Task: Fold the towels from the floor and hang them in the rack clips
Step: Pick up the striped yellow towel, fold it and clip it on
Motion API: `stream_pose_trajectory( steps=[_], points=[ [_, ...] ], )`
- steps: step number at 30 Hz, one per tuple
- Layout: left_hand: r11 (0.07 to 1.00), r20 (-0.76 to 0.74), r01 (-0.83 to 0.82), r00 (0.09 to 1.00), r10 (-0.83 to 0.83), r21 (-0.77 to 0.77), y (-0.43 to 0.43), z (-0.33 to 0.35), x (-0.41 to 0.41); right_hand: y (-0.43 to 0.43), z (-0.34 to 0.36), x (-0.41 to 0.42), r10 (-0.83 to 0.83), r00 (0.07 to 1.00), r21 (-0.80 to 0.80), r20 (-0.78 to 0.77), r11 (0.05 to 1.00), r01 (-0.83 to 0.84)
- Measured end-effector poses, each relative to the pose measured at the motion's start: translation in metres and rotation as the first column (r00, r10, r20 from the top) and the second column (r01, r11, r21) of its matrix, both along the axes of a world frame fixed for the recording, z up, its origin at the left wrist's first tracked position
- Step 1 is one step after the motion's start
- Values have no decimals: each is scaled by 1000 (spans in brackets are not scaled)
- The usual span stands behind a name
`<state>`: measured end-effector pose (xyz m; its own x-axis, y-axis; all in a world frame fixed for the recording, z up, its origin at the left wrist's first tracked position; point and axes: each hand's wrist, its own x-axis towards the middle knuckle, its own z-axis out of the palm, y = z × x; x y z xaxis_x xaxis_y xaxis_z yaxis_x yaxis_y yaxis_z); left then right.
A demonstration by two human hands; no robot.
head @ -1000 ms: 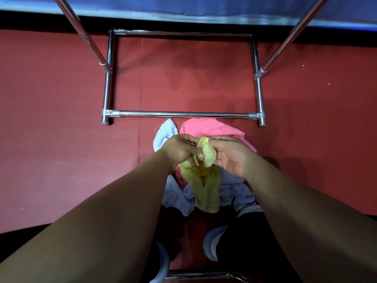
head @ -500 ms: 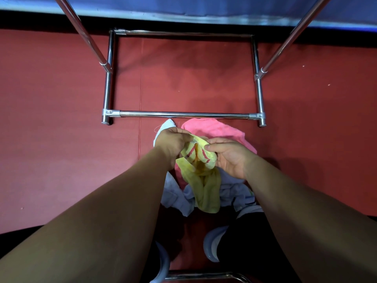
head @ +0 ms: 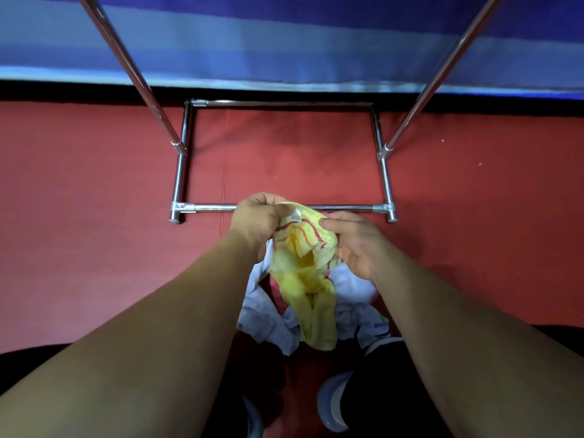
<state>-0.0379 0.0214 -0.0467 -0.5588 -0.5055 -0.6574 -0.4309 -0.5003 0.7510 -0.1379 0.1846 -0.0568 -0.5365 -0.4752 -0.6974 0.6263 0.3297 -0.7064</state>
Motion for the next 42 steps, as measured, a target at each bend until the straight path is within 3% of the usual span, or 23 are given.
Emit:
stream_pose_trajectory(
  steps=[9,14,23,32,37,42],
  points=[
    [999,-400,0,916,-17,-42,52,189,12,3,195,34,-283,954,-374,-95,899,229],
    [999,-570,-17,822,-4,-32,95,283,60,37,301,76,-392,903,-510,-173,820,259],
    [998,-726,-56,687,21,-24,145,427,99,87,440,124,-464,839,-628,-283,751,204],
    [995,-780,-76,625,0,-61,171,472,86,111,490,121,-497,811,-722,-309,678,140],
    [988,-773,-134,633,27,-75,178,461,92,117,477,114,-489,750,-647,-446,755,107],
    [966,-748,-224,661,56,-126,171,454,101,125,445,103,-436,599,-479,-671,872,99]
  ],
)
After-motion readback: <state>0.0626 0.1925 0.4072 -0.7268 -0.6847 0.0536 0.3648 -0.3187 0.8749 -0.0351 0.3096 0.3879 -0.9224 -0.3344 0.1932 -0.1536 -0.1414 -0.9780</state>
